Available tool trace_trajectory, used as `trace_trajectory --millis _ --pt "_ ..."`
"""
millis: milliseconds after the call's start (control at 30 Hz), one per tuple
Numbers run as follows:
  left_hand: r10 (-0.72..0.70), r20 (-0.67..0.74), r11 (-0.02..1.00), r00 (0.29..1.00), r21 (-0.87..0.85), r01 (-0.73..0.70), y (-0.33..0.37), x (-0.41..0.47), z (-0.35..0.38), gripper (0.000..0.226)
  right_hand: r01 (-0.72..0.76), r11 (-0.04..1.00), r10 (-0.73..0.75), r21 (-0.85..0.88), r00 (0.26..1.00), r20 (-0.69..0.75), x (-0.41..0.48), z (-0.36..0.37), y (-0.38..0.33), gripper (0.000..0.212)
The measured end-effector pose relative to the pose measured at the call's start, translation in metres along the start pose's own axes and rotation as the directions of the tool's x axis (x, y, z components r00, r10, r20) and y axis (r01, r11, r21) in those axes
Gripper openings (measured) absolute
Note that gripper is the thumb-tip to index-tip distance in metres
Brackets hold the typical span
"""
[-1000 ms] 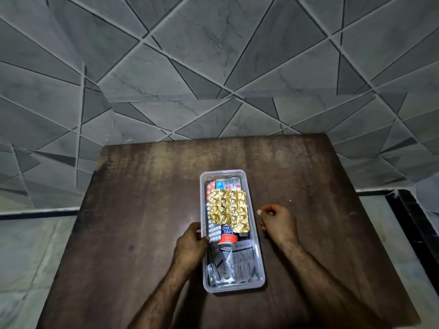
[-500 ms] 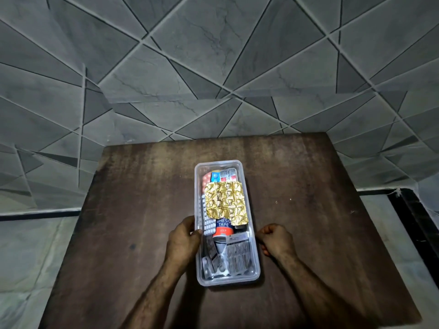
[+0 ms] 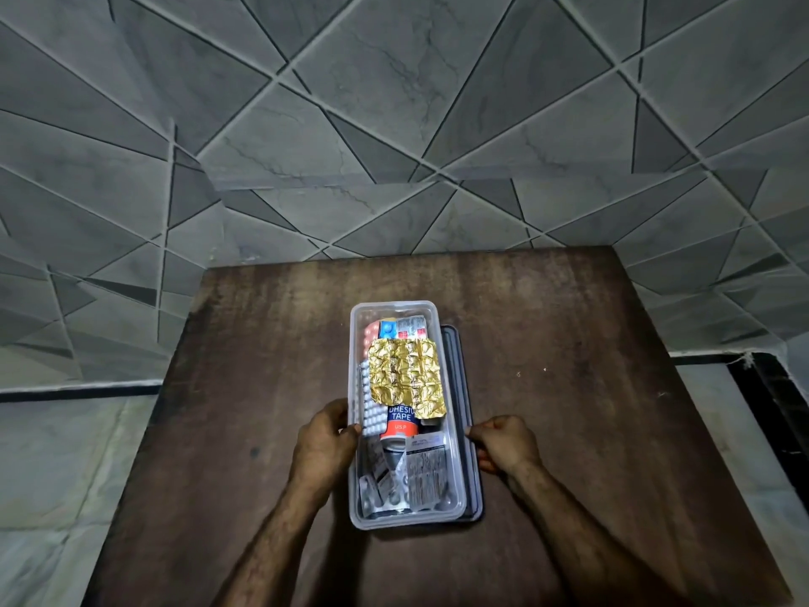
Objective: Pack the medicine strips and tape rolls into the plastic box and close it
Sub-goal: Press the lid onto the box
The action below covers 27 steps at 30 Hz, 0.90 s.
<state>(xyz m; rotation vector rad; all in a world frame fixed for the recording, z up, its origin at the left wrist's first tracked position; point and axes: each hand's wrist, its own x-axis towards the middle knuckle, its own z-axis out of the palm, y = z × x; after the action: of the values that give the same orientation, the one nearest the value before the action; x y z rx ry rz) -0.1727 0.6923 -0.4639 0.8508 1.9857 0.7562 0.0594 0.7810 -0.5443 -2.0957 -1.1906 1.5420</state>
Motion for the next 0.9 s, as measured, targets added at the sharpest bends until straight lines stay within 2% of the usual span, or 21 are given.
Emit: trace_trajectory --millis 100,200,300,500,700,833,900 --pt "-0.008 0.004 1.0 1.0 -0.018 0.008 0.0 0.003 -0.002 0.049 0.012 0.973 -0.024 0.23 0.998 0.052 -0.001 -0.015 0.0 0.011" --pt "-0.018 0.02 1.0 1.0 -0.026 0.018 0.0 0.006 -0.001 0.043 0.011 0.905 -0.022 0.425 1.0 0.02 -0.001 -0.032 0.0 0.006" --pt "-0.01 0.023 1.0 1.0 -0.019 0.01 0.004 0.007 0.002 0.032 0.028 0.861 -0.016 0.508 1.0 -0.027 0.0 -0.051 0.002 0.013" --pt "-0.012 0.052 1.0 0.999 -0.024 0.014 0.003 0.009 0.015 0.032 0.068 0.778 -0.042 0.624 0.998 -0.056 -0.018 -0.088 -0.011 0.012" --pt "-0.005 0.088 0.999 0.996 -0.039 0.008 0.004 0.012 0.034 0.032 0.214 0.769 -0.156 0.602 0.977 -0.147 -0.041 -0.105 -0.046 0.019" --pt "0.0 0.094 1.0 0.996 -0.014 0.001 0.008 0.011 0.039 0.033 0.354 0.805 -0.28 0.477 0.934 -0.22 -0.047 -0.101 -0.066 0.017" --pt "0.042 0.033 0.997 0.999 0.063 -0.044 0.012 0.011 0.042 0.041 0.417 0.816 -0.341 0.402 0.907 -0.248 -0.051 -0.094 -0.073 0.018"
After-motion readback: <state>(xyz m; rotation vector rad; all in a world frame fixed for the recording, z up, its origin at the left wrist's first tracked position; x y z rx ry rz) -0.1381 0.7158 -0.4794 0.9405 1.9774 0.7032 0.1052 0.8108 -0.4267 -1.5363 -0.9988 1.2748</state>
